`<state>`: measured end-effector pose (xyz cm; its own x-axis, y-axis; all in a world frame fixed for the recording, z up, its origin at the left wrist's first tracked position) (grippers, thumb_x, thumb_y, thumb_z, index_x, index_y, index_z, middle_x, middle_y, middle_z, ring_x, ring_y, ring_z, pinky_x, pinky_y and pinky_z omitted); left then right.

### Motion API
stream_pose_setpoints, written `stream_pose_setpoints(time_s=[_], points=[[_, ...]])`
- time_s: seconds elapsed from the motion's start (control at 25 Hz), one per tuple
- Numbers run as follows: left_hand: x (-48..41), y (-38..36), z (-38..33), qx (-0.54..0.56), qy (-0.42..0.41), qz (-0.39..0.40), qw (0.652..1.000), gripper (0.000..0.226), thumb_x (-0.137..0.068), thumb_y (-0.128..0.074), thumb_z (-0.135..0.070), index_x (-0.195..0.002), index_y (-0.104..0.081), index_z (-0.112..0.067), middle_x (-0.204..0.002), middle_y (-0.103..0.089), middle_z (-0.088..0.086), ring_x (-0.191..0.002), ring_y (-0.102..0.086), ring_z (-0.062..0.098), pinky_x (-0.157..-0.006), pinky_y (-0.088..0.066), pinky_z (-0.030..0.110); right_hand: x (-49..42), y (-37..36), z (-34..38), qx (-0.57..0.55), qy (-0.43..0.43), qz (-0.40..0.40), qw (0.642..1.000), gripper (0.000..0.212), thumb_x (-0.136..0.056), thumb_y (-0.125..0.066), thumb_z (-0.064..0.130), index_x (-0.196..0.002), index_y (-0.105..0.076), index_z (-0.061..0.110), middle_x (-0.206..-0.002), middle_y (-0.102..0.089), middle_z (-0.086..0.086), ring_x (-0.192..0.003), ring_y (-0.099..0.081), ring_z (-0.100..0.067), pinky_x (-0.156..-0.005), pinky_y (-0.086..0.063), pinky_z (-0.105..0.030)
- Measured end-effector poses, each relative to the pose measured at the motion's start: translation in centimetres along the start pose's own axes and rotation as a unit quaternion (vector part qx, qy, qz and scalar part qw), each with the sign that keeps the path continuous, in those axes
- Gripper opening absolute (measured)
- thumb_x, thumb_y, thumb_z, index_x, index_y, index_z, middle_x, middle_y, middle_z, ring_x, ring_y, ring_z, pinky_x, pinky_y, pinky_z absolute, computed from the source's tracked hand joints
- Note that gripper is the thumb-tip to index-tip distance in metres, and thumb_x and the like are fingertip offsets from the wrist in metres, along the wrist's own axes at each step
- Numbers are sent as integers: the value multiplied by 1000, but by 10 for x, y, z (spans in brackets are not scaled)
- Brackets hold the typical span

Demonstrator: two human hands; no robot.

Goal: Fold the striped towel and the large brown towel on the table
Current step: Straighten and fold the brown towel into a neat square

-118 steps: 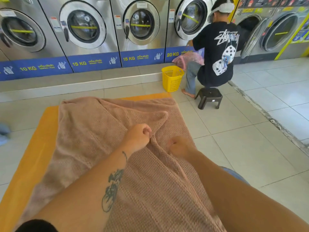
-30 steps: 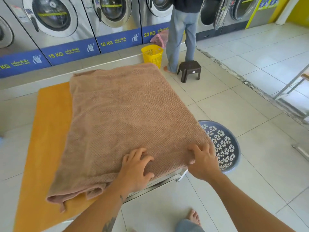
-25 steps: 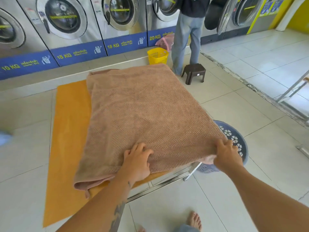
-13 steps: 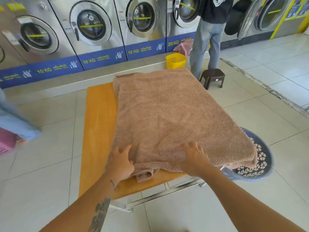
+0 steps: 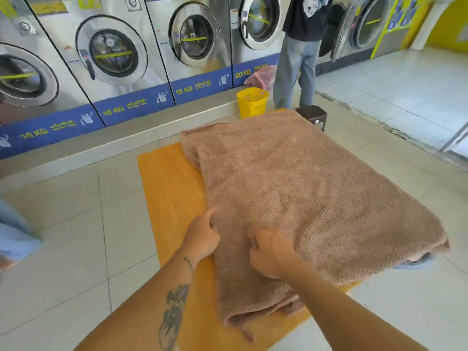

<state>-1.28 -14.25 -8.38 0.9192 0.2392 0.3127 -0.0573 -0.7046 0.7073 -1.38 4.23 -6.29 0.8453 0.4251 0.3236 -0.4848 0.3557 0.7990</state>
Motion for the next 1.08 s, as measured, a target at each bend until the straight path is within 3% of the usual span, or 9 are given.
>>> stream_pose_setpoints(time_s=[0.12, 0.24, 0.36, 0.52, 0.6, 0.72, 0.88, 0.96, 1.08], points=[[-40, 20, 10, -136, -150, 45, 978, 59, -94, -46, -5, -147, -41, -32, -140, -46, -4, -121, -49, 23, -92, -50, 37, -21, -46, 34, -10, -82, -2, 997, 45, -89, -52, 37, -129, -51, 16, -129, -49, -9, -124, -44, -33, -103, -42, -46], [-64, 26, 15, -283, -273, 62, 917, 61, -89, -50, -4, -143, -46, -30, -124, -43, -1, -115, -43, 26, -91, -45, 40, -28, -61, 58, 98, -197, -33, 975, 62, -82, -59, 48, -131, -38, 18, -132, -37, -9, -125, -37, -34, -103, -40, -48], [-72, 24, 4, -318, -361, 43, 876, 47, -87, -53, -8, -130, -58, -29, -116, -42, 0, -111, -42, 25, -88, -40, 40, -29, -61, 74, 107, -245, -37, 963, 44, -85, -59, 28, -125, -45, 16, -128, -46, -8, -118, -45, -32, -96, -46, -43], [-74, 25, -11, -351, -467, 31, 811, 27, -84, -55, -9, -105, -66, -23, -119, -48, 2, -119, -42, 27, -99, -35, 44, -21, -34, 62, -191, -282, -89, 936, 25, -86, -45, 9, -105, -61, 11, -105, -65, -12, -96, -63, -31, -79, -57, -44], [-74, 32, -6, -350, -474, 73, 805, 29, -84, -49, -7, -104, -64, -21, -112, -59, -1, -116, -48, 24, -101, -31, 40, -11, -24, 59, -282, -270, -84, 917, 32, -87, -39, 0, -105, -63, 8, -105, -67, -17, -95, -64, -31, -80, -57, -47], [-74, 60, 2, -351, -437, 116, 820, 23, -86, -39, -4, -95, -50, -22, -87, -58, -6, -94, -54, 23, -91, -31, 37, 4, -25, 65, -236, -251, -59, 937, 28, -85, -44, 5, -107, -56, 15, -105, -63, -12, -87, -60, -22, -75, -53, -44], [-66, 99, 6, -372, -422, 84, 822, 19, -93, -33, -13, -102, -47, -21, -74, -56, -2, -71, -49, 22, -88, -37, 45, 13, -77, 97, -140, -282, 26, 949, 64, -73, -61, 41, -129, -36, 24, -129, -40, -8, -121, -42, -33, -100, -42, -52], [-63, 107, 19, -390, -410, 89, 819, 17, -95, -28, -25, -99, -44, -24, -70, -57, -3, -65, -49, 21, -87, -38, 45, 16, -102, 114, -23, -303, 13, 953, 72, -73, -60, 45, -137, -32, 25, -134, -33, -8, -129, -33, -37, -104, -36, -57], [-64, 114, 35, -394, -405, 110, 818, 21, -88, -25, -45, -97, -39, -32, -83, -59, -7, -82, -53, 21, -89, -38, 47, 13, -92, 113, -45, -307, -83, 947, 21, -78, -56, 21, -99, -56, 21, -109, -52, -6, -102, -52, -27, -82, -52, -41]])
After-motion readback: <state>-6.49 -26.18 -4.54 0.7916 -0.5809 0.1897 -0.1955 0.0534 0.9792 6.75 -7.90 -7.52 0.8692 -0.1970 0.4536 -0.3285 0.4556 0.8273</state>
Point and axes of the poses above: each hand's wrist, its own x-axis away from the middle knuckle, its own y-axis out of the back of the hand, z = x × y, the point moved 6 cm from there along -x, towards the middle knuckle
